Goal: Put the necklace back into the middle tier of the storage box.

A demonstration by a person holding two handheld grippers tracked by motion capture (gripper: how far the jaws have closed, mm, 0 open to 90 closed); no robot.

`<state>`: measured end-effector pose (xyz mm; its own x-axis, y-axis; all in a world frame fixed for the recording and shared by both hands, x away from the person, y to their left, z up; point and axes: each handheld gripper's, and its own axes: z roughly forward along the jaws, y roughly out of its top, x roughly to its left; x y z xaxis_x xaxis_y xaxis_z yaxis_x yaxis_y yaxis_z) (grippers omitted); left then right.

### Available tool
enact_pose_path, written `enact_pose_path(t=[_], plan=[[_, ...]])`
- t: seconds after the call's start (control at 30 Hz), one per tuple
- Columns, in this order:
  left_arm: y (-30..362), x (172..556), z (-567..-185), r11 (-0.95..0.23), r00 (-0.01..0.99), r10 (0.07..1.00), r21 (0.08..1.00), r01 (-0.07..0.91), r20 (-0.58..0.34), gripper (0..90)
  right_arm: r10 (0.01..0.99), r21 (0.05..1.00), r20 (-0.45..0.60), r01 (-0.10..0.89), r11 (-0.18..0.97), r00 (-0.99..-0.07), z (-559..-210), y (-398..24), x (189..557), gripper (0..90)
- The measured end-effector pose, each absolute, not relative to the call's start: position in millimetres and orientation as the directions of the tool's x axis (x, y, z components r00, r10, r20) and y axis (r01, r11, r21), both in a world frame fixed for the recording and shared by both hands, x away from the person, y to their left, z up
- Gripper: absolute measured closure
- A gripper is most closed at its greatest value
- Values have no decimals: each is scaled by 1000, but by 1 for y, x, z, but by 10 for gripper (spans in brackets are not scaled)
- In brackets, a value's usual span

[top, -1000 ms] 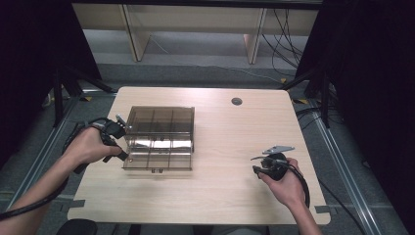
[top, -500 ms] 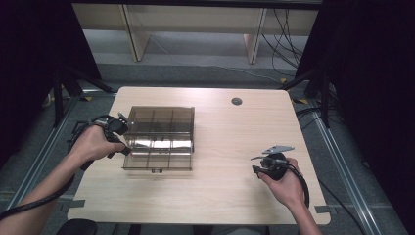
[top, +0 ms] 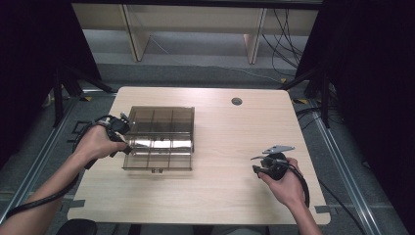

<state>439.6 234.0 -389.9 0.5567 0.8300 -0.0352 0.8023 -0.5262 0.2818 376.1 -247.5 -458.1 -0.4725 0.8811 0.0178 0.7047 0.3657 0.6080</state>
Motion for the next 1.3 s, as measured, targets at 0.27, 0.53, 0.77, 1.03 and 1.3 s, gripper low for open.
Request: enact_pose_path(t=[0.27, 0.53, 0.77, 1.03, 1.3], plan=[[232, 443, -390, -531, 561, 827, 294, 795, -24, 875, 879, 615, 20, 699, 365, -476, -457, -248, 377, 600], [230, 444, -393, -517, 546, 837, 284, 808, -30, 875, 878, 612, 19, 700, 369, -479, -457, -249, 377, 600], [227, 445, -401, -514, 544, 838, 274, 813, -45, 875, 879, 610, 19, 702, 367, -477, -456, -249, 377, 600], [226, 446, -405, -511, 541, 839, 265, 817, -50, 875, 874, 615, 10, 693, 378, -485, -457, -250, 377, 600], [227, 448, -409, -521, 550, 834, 259, 813, -47, 875, 874, 613, 11, 693, 378, -486, -457, -250, 378, 600]])
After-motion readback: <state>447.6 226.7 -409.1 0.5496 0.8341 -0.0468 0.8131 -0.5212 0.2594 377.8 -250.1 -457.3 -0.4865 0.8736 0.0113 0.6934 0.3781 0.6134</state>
